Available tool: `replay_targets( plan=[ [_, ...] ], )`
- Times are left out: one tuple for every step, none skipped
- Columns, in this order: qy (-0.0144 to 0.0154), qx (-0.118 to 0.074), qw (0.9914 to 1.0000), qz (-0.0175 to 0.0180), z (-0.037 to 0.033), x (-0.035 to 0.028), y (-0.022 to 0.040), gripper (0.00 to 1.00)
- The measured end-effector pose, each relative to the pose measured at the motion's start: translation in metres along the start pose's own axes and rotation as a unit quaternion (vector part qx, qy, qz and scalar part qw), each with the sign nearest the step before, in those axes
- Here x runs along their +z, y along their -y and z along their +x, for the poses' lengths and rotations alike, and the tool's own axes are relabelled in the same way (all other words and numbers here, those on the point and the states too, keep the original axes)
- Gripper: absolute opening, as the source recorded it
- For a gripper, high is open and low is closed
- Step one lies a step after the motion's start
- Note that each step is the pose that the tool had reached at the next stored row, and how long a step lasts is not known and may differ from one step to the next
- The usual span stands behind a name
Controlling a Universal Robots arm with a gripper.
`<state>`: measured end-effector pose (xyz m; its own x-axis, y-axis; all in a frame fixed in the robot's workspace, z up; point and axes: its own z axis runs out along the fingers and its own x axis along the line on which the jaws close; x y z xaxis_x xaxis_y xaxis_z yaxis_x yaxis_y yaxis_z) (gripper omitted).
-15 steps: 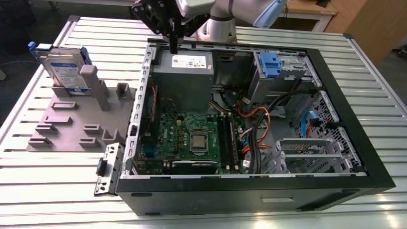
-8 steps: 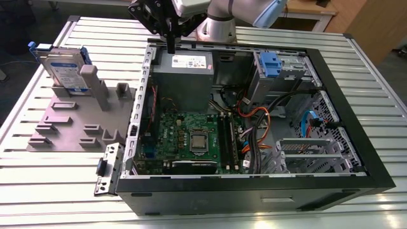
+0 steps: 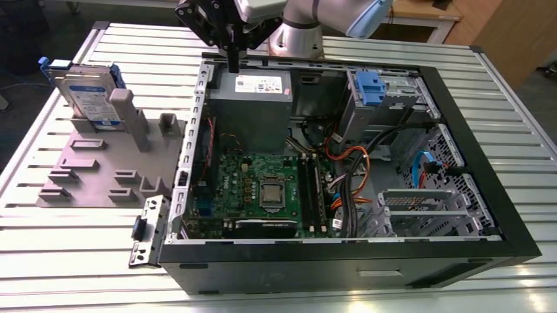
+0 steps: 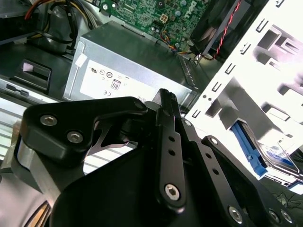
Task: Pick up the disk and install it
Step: 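Reach for the disk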
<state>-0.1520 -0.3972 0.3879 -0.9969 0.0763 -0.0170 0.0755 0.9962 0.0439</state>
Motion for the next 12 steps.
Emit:
replay_targets(
  plan=[
    [0.0,0.0,1.0,0.0,0.0005,0.0,0.0,0.11],
    [0.0,0.0,1.0,0.0,0.0012,0.0,0.0,0.11],
    [0.0,0.0,1.0,0.0,0.0017,0.0,0.0001,0.11],
    [0.0,0.0,1.0,0.0,0.002,0.0,0.0001,0.11],
    [0.0,0.0,1.0,0.0,0.002,0.0,0.0001,0.11],
    [0.0,0.0,1.0,0.0,0.0022,-0.0001,0.0001,0.11],
    [0.0,0.0,1.0,0.0,0.0022,0.0,0.0001,0.11],
    [0.0,0.0,1.0,0.0,0.0022,0.0,0.0001,0.11],
    [0.0,0.0,1.0,0.0,0.0023,-0.0001,0.0001,0.11],
    [0.0,0.0,1.0,0.0,0.0023,0.0,0.0001,0.11],
    [0.0,0.0,1.0,0.0001,0.0023,-0.0001,0.0001,0.11],
    [0.0,0.0,1.0,0.0001,0.0023,-0.0001,0.0001,0.11]
  ],
)
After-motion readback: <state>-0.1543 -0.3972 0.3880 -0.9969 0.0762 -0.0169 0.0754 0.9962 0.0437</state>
